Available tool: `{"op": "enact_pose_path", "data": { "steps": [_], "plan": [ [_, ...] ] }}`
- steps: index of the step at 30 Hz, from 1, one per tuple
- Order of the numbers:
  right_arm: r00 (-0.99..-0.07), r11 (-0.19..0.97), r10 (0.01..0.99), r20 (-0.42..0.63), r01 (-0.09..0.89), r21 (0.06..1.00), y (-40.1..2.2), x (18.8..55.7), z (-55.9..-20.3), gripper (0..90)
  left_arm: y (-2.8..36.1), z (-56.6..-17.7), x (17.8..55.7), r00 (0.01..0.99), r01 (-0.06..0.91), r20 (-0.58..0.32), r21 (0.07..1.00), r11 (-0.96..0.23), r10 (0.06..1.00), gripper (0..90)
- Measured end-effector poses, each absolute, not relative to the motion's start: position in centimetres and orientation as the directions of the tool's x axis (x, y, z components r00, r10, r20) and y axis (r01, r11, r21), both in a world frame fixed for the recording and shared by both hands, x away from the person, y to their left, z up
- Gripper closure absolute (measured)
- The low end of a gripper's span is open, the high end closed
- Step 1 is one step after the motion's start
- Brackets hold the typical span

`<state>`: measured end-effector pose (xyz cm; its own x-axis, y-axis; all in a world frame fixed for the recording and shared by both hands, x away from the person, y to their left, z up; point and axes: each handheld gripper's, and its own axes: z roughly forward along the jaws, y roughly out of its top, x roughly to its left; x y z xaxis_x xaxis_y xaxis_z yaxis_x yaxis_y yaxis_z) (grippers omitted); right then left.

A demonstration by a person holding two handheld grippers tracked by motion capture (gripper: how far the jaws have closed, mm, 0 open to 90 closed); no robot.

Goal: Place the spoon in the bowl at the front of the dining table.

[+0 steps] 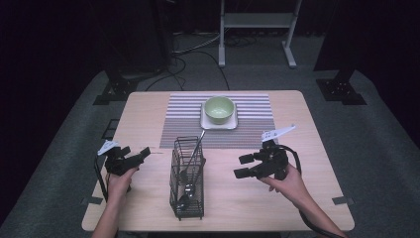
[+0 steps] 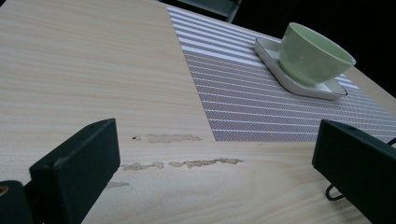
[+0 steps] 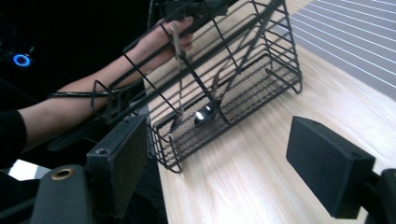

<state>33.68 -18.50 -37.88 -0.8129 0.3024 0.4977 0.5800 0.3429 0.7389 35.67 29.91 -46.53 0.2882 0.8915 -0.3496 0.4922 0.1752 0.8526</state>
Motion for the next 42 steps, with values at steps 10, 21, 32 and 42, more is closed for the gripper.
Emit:
{"op": "enact_pose_path", "data": {
  "steps": [10,21,32,42],
  "plan": [
    [-0.822,0.348,0.274,0.5,0.569,0.745,-17.2,33.8,-36.8,19.8,29.9,-46.5,35.7,0.291,0.492,-0.35,0.853,0.175,0.891,0.0],
    [-0.835,0.372,0.271,0.48,0.55,0.748,-15.6,34.1,-35.4,19.7,29.8,-46.5,35.7,0.294,0.49,-0.347,0.855,0.171,0.891,0.0],
    [-0.832,0.411,0.255,0.493,0.555,0.723,-13.5,34.6,-34.4,20.5,30.0,-46.5,35.7,0.288,0.491,-0.352,0.853,0.178,0.891,0.0],
    [-0.822,0.462,0.255,0.509,0.566,0.683,-11.5,35.3,-34.4,22.8,30.1,-46.5,35.7,0.288,0.492,-0.353,0.852,0.179,0.89,0.0]
  ]
}}
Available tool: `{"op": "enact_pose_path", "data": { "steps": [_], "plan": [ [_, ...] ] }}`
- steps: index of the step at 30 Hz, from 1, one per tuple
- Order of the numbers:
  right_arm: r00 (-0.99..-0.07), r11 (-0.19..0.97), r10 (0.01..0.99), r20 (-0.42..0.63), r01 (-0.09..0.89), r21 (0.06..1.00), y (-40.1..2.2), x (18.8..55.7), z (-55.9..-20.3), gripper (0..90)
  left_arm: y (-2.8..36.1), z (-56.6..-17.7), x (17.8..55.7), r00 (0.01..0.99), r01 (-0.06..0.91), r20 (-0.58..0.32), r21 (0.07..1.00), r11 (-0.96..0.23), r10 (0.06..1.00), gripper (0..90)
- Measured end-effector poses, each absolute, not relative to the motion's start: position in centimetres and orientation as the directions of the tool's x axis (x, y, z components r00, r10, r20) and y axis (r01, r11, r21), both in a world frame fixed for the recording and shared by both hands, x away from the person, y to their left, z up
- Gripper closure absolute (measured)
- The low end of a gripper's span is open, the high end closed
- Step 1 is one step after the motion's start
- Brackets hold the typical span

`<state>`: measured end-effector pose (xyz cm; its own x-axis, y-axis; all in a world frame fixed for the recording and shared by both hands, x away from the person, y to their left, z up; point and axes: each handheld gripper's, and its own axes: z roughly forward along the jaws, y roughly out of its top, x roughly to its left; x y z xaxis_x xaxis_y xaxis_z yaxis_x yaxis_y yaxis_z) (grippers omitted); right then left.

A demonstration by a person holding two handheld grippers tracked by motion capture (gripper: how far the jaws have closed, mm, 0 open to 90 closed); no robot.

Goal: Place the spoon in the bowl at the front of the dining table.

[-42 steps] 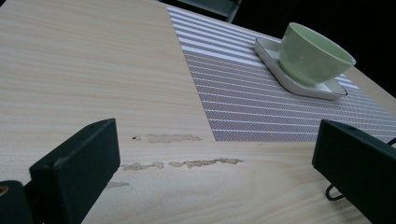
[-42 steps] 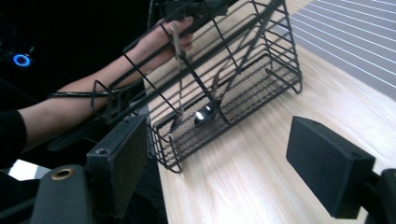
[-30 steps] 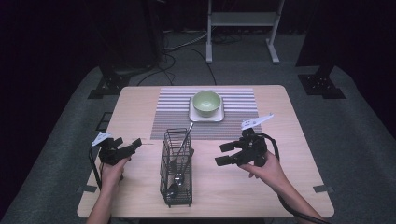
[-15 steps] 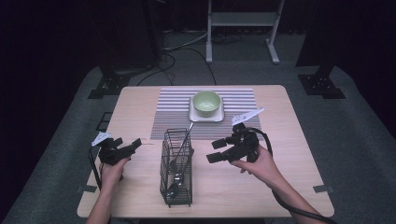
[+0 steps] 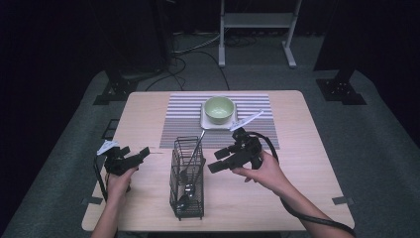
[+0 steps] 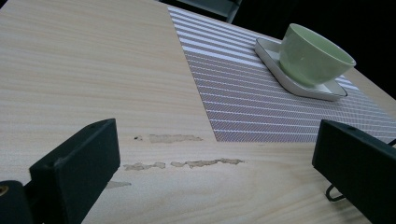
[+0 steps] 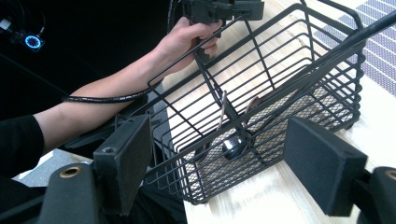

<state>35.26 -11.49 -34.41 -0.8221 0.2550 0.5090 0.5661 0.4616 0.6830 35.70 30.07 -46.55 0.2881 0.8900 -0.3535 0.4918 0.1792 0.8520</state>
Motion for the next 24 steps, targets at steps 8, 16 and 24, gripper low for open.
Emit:
{"op": "enact_pose_path", "data": {
  "steps": [8,16,24],
  "plan": [
    [-0.816,0.483,0.277,0.507,0.574,0.661,-10.3,35.6,-34.1,29.7,30.1,-46.5,35.7,0.289,0.493,-0.352,0.852,0.177,0.89,0.0],
    [-0.815,0.505,0.282,0.506,0.575,0.644,-9.5,35.9,-34.1,39.6,30.1,-46.5,35.7,0.289,0.492,-0.357,0.851,0.182,0.888,0.0],
    [-0.812,0.517,0.304,0.499,0.58,0.629,-8.8,36.0,-34.4,50.1,30.1,-46.5,35.7,0.285,0.491,-0.358,0.851,0.185,0.889,0.0]
  ]
}}
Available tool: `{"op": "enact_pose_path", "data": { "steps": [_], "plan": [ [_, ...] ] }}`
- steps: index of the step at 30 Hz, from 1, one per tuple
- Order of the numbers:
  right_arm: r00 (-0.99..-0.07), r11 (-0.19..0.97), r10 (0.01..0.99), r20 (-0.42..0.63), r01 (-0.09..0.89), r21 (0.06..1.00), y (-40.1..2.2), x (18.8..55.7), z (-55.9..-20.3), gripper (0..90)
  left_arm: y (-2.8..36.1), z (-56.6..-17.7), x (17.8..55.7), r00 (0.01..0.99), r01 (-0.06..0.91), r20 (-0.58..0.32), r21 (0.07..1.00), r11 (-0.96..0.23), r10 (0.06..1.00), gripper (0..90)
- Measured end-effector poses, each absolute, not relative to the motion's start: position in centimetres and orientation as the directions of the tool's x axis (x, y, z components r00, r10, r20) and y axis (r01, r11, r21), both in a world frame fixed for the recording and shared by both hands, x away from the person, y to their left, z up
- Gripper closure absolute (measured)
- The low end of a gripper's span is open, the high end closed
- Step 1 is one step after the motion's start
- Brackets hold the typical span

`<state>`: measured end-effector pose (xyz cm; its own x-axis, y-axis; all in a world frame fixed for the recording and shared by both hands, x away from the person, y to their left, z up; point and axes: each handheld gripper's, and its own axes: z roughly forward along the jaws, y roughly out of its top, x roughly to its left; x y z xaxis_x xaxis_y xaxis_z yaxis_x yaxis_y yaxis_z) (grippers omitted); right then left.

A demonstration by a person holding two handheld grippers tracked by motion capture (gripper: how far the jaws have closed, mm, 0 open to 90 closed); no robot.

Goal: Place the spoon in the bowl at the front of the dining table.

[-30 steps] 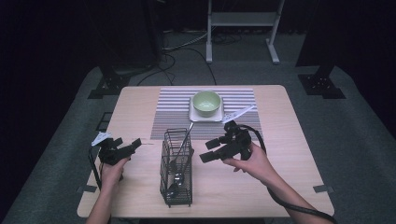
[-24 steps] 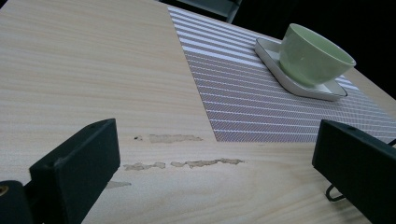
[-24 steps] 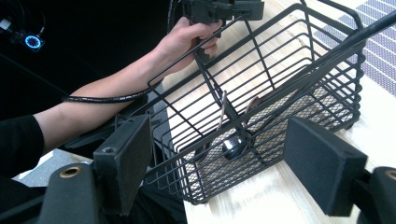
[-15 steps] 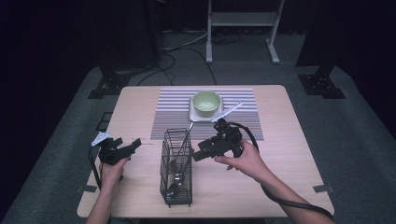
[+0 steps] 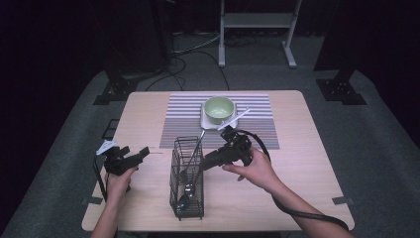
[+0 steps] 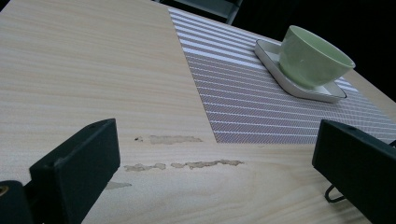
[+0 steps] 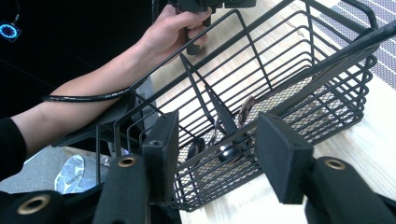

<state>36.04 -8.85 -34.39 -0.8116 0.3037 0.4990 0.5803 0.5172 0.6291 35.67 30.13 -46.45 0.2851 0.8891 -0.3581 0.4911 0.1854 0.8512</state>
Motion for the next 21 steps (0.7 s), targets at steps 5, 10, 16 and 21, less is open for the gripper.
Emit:
{"op": "enact_pose_path", "data": {
  "steps": [5,10,16,21],
  "plan": [
    [-0.813,0.527,0.307,0.494,0.578,0.624,-8.7,36.14,-34.29,59.2,30.16,-46.45,35.66,0.283,0.49,-0.36,0.851,0.188,0.889,0.0],
    [-0.816,0.531,0.305,0.49,0.573,0.624,-8.6,36.2,-34.33,71.5,30.17,-46.43,35.65,0.283,0.489,-0.36,0.851,0.19,0.889,0.0],
    [-0.835,0.528,0.301,0.462,0.549,0.648,-8.59,35.86,-34.07,87.3,30.16,-46.45,35.65,0.283,0.489,-0.361,0.852,0.19,0.889,0.0],
    [-0.839,0.521,0.299,0.454,0.542,0.659,-8.6,35.73,-33.61,88.5,30.11,-46.45,35.66,0.285,0.49,-0.361,0.851,0.189,0.888,0.0]
  ]
}}
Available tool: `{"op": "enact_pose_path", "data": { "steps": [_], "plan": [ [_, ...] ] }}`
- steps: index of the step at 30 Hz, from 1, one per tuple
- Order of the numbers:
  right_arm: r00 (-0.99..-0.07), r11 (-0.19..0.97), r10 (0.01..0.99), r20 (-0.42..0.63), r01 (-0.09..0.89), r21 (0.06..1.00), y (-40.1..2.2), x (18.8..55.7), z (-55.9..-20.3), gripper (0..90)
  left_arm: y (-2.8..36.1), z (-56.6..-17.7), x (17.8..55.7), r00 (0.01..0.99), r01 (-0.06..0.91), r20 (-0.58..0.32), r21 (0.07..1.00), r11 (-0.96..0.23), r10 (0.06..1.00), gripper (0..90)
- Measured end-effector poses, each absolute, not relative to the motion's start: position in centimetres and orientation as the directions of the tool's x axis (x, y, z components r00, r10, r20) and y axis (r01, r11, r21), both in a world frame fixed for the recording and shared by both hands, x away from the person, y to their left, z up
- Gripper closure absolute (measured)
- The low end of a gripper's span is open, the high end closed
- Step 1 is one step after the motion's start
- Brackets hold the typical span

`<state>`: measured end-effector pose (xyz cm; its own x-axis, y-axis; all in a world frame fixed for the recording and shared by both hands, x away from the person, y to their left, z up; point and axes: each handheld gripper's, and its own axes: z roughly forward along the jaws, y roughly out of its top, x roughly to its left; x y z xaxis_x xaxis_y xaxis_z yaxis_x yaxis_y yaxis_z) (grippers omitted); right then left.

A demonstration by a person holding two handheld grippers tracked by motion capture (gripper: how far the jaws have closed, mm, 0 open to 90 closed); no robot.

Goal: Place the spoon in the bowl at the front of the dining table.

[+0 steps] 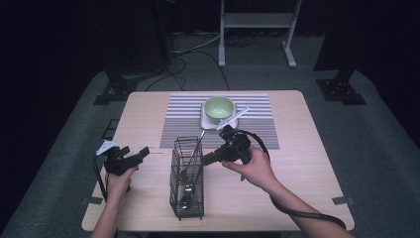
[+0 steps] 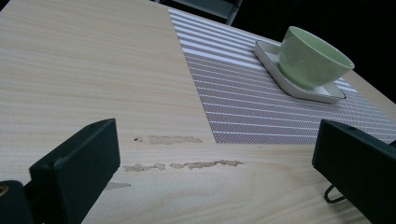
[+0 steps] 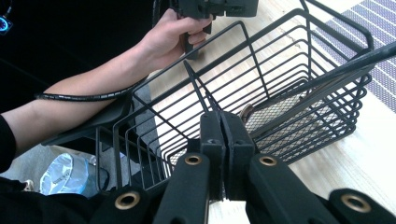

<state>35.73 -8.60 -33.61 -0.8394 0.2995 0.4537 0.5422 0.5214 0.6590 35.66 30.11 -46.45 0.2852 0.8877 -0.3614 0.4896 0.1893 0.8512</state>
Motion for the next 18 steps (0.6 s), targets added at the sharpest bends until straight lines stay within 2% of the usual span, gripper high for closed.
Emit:
{"op": "enact_pose_path", "data": {
  "steps": [18],
  "plan": [
    [-0.825,0.43,0.267,0.498,0.565,0.705,-10.3,36.4,-31.2,88.9,30.0,-46.5,35.7,0.287,0.492,-0.359,0.851,0.185,0.888,0.0]
  ]
}}
